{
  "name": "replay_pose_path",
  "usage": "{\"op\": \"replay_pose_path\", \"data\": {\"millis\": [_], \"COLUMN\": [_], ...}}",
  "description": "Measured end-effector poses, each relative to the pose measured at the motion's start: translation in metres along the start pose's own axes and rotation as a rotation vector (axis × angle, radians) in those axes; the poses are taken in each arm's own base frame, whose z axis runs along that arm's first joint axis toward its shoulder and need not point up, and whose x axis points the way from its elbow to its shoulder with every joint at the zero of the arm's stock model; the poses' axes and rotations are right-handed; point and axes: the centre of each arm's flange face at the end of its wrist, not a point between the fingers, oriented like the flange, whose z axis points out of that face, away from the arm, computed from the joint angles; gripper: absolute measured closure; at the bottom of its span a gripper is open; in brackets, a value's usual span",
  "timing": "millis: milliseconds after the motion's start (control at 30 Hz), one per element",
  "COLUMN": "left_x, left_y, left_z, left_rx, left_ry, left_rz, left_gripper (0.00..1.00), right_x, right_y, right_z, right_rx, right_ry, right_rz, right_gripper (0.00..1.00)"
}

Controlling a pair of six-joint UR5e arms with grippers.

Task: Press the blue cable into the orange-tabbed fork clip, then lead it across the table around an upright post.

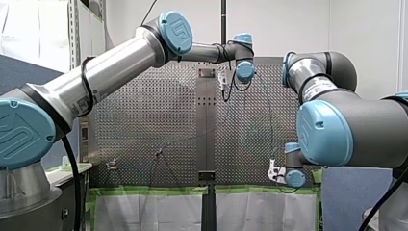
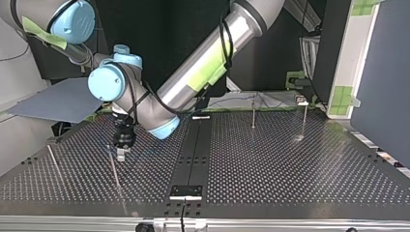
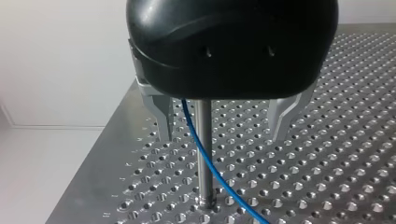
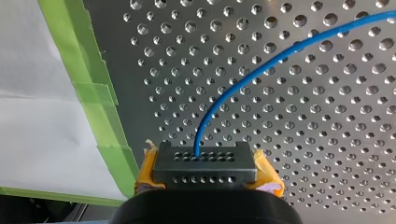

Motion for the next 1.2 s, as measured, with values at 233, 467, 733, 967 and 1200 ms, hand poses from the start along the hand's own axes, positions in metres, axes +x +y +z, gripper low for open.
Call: {"op": "replay_pose_path", "data": {"millis": [233,467,733,967,1200], "left_x": [-0.004,-0.02,-0.015,-0.016,-0.033], "left_y": [0.002,0.001,-0.002,-0.001,0.003], "left_z": [-0.006,-0.008,-0.017,-0.027,-0.04], "left_rx": [0.002,0.006,0.021,0.032,0.039], "left_ry": [0.023,0.01,0.046,0.091,0.095], "left_rz": [0.019,0.006,0.028,0.062,0.076], "left_gripper": [0.0,0.0,0.0,0.0,0.0], "right_x": [0.0,-0.001,-0.001,-0.001,-0.001], "right_y": [0.0,0.0,0.0,0.0,0.0], "right_z": [0.0,0.0,0.0,-0.001,0.0], "right_rx": [0.0,0.0,0.0,0.001,0.001], "right_ry": [-0.001,-0.002,-0.004,-0.006,-0.005], "right_rz": [-0.001,-0.003,-0.003,-0.004,-0.005], "right_gripper": [1.0,1.0,1.0,1.0,1.0]}}
